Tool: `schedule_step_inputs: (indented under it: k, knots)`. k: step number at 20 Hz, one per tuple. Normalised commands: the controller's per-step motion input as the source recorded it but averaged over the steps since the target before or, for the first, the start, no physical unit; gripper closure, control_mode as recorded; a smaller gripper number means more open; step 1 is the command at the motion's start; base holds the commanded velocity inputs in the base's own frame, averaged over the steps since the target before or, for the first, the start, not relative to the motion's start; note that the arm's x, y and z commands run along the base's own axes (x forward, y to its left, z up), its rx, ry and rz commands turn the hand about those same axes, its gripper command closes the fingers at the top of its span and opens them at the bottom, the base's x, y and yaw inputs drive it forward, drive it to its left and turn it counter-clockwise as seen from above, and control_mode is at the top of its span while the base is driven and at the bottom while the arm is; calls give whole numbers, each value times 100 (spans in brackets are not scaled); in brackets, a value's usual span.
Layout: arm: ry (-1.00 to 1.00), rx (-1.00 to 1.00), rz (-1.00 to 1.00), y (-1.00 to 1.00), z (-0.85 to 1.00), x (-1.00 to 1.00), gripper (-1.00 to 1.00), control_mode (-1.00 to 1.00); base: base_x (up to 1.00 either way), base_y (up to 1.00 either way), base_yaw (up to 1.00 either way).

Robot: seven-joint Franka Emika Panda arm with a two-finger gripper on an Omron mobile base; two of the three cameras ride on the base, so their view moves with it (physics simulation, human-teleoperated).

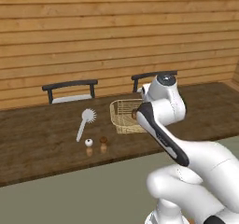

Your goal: Open the cabinet, pick up the bread from the cabinet and place it in the basket. Then move the basket to the dining counter.

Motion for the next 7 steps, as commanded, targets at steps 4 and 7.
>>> schedule_step_inputs:
  k: [4,7]
  knots:
    - [-11,-13,8,100,19,-85,-100,-100,0,0,0]
    - [-18,-18,3,94,23,-82,-100,-100,0,0,0]
